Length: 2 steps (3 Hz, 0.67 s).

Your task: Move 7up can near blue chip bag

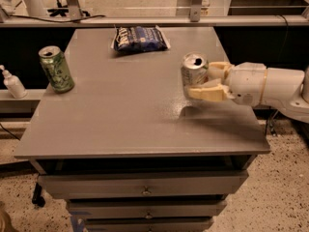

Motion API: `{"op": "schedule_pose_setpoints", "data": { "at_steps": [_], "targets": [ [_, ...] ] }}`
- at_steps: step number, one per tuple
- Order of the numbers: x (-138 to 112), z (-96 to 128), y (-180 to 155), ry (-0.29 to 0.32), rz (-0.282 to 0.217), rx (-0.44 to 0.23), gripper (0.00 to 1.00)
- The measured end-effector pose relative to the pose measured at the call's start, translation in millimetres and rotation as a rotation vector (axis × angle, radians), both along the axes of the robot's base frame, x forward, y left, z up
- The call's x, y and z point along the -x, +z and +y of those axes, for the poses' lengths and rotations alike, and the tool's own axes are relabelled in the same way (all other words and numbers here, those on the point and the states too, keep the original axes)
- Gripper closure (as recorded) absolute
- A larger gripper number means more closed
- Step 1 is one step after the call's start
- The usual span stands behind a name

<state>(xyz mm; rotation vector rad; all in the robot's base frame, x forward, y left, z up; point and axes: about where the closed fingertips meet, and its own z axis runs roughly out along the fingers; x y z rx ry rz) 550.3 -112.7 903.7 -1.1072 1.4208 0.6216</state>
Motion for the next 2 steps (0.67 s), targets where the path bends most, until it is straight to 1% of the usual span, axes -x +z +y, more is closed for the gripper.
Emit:
{"op": "schedule_pose_setpoints", "data": {
  "at_steps": [1,2],
  "targets": [
    [-43,-18,-3,-0.045,-0.028,-0.009,1.0],
    [-103,-23,-1,-0.101,-0.076,-0.087,1.0]
  ]
}}
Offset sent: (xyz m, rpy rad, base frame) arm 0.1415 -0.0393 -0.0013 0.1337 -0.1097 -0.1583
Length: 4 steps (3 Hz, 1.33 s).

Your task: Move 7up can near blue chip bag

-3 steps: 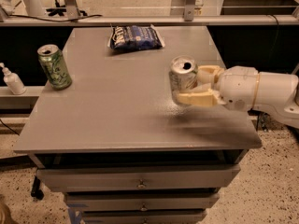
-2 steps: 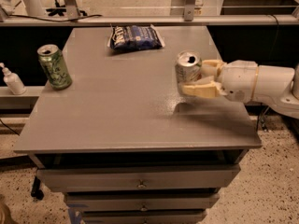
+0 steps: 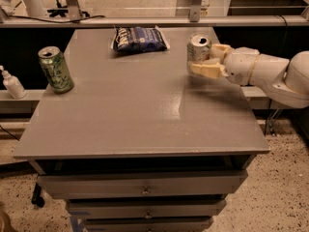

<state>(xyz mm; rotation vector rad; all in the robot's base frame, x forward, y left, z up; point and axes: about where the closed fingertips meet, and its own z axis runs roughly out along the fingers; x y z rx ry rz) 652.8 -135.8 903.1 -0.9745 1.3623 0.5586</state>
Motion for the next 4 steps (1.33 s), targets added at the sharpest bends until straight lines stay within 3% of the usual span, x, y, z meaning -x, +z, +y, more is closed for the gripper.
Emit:
{"op": "schedule_pose_setpoints", "data": {
  "at_steps": [3,4],
  "targets": [
    [-96,24,0,-0.062,-0.034,-0.128,1.0],
    [-116,39,9,-0.048,-0.029,-0.092,1.0]
  ]
}}
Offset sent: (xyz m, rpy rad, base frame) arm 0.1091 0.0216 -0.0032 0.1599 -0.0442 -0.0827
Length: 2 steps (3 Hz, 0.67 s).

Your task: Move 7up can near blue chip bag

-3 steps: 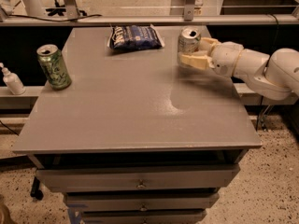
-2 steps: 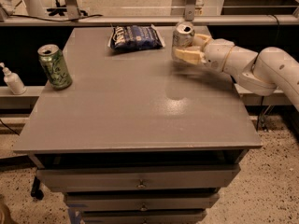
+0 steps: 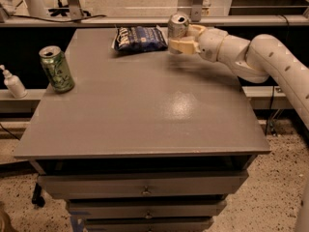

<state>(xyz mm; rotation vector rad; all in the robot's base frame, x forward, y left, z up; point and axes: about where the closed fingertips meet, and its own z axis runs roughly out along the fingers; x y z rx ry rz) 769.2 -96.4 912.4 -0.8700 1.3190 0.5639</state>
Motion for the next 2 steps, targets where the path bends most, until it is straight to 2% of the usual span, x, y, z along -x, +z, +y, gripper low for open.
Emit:
{"op": "schedule_pose_setpoints", "data": {
  "at_steps": [2],
  "targets": [
    [-23.5,17.5,-6.7,0.019,0.048,0.054,1.0]
  ]
}}
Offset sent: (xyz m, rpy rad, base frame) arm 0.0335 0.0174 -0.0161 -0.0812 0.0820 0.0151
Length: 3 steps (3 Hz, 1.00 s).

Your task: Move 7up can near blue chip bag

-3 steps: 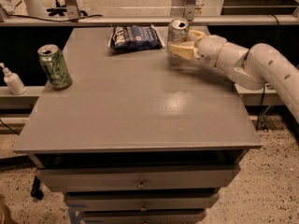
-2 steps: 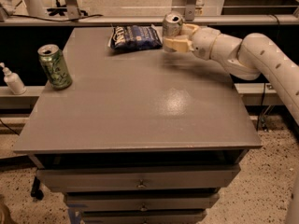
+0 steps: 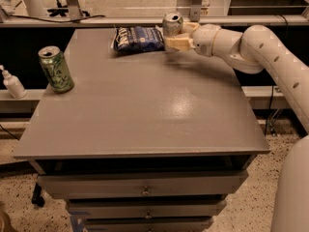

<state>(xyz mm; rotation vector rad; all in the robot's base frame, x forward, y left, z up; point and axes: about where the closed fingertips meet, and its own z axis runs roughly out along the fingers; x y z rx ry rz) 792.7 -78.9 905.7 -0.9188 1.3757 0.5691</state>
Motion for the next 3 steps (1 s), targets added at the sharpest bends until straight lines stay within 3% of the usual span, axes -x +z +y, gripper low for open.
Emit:
{"op": "schedule_pose_setpoints", "data": {
  "at_steps": [2,3],
  "targets": [
    [-2,-1,-17,-0.011,0.045,0.01,1.0],
    [-2,-2,-25,-0.02,0.067,0.011,0.82]
  ]
}}
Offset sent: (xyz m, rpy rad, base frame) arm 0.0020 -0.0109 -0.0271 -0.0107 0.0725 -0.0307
